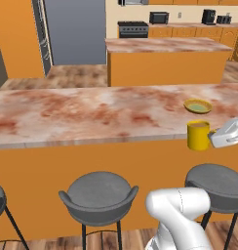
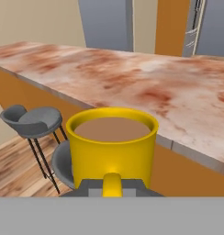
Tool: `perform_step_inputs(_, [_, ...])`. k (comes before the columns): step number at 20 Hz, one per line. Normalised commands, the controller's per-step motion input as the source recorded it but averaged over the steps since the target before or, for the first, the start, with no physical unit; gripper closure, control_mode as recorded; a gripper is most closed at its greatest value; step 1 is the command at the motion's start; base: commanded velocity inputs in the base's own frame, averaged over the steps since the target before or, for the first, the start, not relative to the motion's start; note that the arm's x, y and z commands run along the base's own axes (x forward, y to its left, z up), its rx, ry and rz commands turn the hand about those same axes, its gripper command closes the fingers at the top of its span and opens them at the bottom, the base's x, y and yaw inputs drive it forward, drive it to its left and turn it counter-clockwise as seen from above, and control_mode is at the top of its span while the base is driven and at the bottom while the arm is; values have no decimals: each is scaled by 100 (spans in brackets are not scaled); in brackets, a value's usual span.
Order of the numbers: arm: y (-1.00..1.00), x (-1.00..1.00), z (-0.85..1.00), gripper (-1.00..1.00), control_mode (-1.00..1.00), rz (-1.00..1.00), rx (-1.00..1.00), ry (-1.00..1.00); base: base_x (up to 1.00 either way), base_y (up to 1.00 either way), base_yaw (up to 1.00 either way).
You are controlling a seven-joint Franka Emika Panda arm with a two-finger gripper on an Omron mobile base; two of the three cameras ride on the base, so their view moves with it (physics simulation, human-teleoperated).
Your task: Pick the cup of tea, navigate to the dining table, and place it on the saucer.
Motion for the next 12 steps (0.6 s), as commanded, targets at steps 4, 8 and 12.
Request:
perform_step_inputs(4, [0, -11, 39, 100, -100, 2, -4, -6, 0, 0, 0])
perform_step_inputs(8, [7, -5, 42, 100, -100, 0, -5, -6, 0, 0, 0])
perform_step_inputs(12, [5, 0, 46, 100, -100, 0, -13, -3, 0, 0, 0])
